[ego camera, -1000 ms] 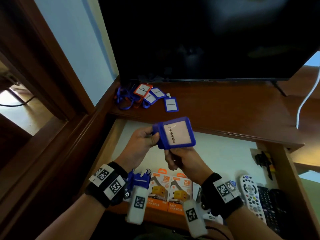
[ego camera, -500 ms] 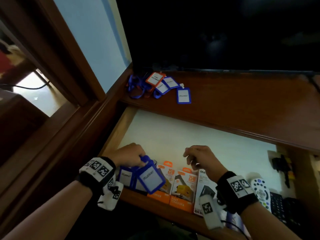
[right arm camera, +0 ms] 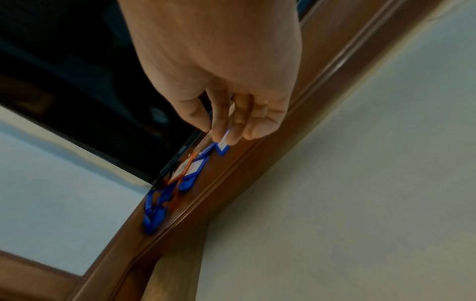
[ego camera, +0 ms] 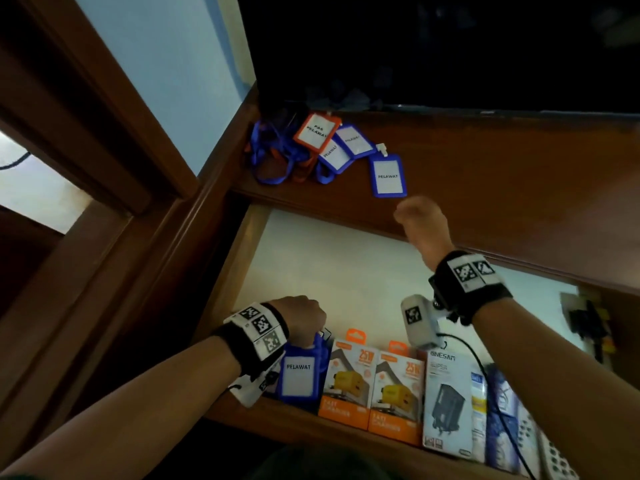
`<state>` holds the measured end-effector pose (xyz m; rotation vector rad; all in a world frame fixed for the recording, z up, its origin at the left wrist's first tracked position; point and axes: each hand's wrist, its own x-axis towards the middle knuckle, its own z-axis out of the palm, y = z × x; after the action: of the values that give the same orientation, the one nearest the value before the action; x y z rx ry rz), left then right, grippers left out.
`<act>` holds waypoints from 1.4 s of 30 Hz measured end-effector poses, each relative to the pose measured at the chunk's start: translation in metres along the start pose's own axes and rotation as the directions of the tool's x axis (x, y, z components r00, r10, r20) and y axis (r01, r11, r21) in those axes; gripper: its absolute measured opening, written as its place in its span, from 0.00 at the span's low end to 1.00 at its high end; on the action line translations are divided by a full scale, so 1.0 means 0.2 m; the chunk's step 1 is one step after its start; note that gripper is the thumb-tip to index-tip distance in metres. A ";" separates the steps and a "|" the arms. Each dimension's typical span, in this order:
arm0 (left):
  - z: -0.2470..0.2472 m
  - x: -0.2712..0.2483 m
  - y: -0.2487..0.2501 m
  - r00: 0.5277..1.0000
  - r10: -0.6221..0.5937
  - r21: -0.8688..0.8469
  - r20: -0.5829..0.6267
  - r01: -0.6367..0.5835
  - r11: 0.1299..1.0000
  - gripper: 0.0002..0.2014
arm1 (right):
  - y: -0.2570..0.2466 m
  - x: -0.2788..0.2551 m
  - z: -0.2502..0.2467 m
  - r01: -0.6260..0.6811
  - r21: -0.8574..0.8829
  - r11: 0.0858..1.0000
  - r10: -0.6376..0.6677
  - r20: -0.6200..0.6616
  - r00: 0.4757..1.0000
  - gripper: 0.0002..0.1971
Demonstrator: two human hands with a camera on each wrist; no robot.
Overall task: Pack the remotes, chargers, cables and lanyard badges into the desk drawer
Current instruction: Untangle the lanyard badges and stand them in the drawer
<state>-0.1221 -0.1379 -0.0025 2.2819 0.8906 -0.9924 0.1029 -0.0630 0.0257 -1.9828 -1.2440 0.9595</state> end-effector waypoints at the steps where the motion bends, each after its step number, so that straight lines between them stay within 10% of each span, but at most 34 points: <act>1: 0.00 0.02 -0.01 1.000 0.015 0.010 0.001 -0.015 1.000 0.07 | -0.02 0.06 0.02 0.028 -0.069 0.997 -0.029 -0.013 0.999 0.13; 6: 0.05 0.08 -0.01 0.994 0.103 0.055 0.025 -0.104 0.993 0.07 | -0.10 0.21 0.13 0.107 -0.350 0.931 -0.098 0.042 0.994 0.34; 18: 0.14 0.15 -0.04 0.994 0.101 0.038 -0.050 -0.099 0.994 0.19 | 0.08 0.16 0.28 0.222 -0.600 0.769 -0.204 0.100 0.974 0.42; 25: 0.11 0.12 -0.10 0.994 -0.063 -0.261 -0.086 0.038 0.965 0.27 | 0.15 -0.03 0.28 0.165 -0.697 0.698 -0.297 -0.073 0.952 0.25; 28: 0.07 0.10 -0.11 0.937 -0.205 -0.563 -0.284 0.010 0.827 0.22 | 0.18 -0.10 0.23 0.161 -0.643 0.749 -0.321 -0.140 0.937 0.18; 32: -0.05 0.08 -0.04 0.826 -0.382 -0.873 -0.416 -0.244 0.422 0.15 | 0.20 -0.22 0.14 0.250 -0.428 0.869 -0.375 -0.237 0.896 0.09; 38: -0.29 0.10 0.12 0.879 -0.327 -0.910 -0.348 -0.400 -0.106 0.31 | 0.19 -0.40 0.06 0.297 -0.333 0.895 -0.415 -0.377 0.828 0.06; 42: -0.49 0.10 0.19 0.883 -0.312 -0.888 -0.351 -0.419 -0.187 0.22 | 0.18 -0.45 0.00 0.420 -0.367 0.830 -0.539 -0.334 0.773 0.06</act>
<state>-0.0393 -0.0926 0.0485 0.8955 1.0877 0.5418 0.0920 -0.1595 0.0209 -1.7815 -1.5708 0.0841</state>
